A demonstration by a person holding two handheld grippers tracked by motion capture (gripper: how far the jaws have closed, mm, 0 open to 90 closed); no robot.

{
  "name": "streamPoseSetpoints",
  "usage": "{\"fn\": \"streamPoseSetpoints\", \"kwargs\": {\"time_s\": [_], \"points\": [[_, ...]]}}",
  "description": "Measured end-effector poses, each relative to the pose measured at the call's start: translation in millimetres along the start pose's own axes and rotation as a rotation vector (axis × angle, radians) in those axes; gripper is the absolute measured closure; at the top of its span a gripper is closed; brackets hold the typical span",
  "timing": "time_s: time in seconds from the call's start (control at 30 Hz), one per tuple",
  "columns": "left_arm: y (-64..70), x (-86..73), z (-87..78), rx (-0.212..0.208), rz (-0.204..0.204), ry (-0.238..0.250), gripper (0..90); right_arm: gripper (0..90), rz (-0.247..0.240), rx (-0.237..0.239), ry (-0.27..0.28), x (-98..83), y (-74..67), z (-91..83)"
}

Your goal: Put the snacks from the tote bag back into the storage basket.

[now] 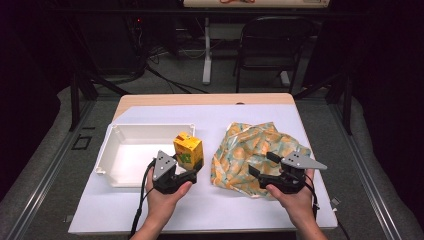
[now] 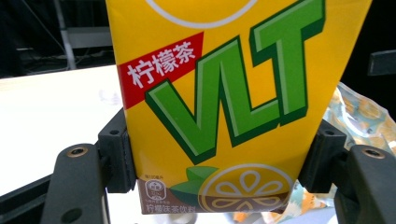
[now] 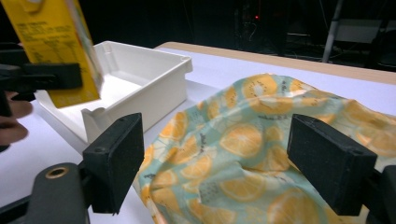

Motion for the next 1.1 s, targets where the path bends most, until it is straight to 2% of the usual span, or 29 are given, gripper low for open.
{"fn": "streamPoseSetpoints", "kwargs": {"time_s": [0.43, 0.63, 0.8, 1.1], "points": [[-35.5, -0.8, -17.1, 0.085, -0.040, 0.025, 30.3, 18.1, -0.003, -0.036, 0.003, -8.0, 11.6, -5.6], [-44.0, -2.4, -22.8, 0.109, -0.040, 0.033, 30.3, 18.1, 0.013, -0.041, 0.011, -8.5, 15.3, -7.0], [-51.3, -3.0, -24.9, 0.127, -0.048, 0.037, 30.3, 18.2, 0.016, -0.053, 0.007, -15.1, 20.9, -15.9], [-62.3, -15.1, -24.4, 0.170, -0.065, 0.024, 30.2, 15.5, 0.035, -0.074, 0.003, -26.1, 35.0, -30.4]]}}
Point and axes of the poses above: each handheld gripper's, and its own axes: z roughly forward along the jaws, x roughly out of its top, y roughly to its right, the point moved 9 cm from there along z, roughly forward along the jaws, and after that the axes turned 10 degrees about x, right-handed, at the moved point
